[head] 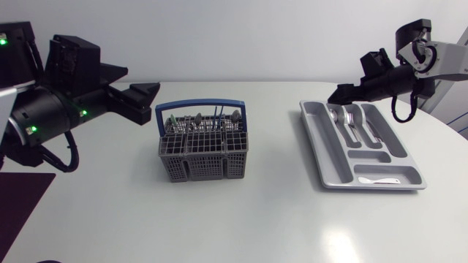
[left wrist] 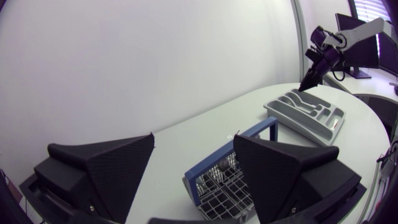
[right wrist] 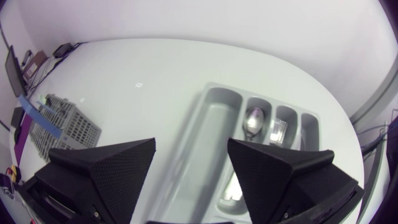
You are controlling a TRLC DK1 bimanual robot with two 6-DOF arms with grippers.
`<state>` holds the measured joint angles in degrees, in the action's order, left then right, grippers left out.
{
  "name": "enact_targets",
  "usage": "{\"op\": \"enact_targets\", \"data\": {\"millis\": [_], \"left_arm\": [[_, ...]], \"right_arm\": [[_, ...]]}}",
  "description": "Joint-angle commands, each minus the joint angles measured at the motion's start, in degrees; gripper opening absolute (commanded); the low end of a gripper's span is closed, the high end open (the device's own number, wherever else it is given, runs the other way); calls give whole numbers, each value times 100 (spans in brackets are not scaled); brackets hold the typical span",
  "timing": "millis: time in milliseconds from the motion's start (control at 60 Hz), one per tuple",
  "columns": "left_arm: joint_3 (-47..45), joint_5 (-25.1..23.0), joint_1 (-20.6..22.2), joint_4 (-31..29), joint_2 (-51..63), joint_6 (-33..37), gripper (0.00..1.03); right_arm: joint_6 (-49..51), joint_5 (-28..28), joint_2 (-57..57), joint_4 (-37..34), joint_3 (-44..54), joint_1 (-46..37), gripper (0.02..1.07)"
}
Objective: Unload the cutlery basket into the drawer organizer.
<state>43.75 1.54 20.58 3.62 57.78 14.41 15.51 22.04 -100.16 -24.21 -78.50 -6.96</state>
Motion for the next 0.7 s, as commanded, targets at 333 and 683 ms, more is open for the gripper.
{"op": "enact_targets", "data": {"millis": [333,683], "left_arm": [[-903,-594,-476,-37,234,554,61],[-1123,-1297,-924,183,840,606,6]], "right_arm": [[-171,90,533,65,362,1751,80],[-681,257,-267,118,-421,2340,15]]}}
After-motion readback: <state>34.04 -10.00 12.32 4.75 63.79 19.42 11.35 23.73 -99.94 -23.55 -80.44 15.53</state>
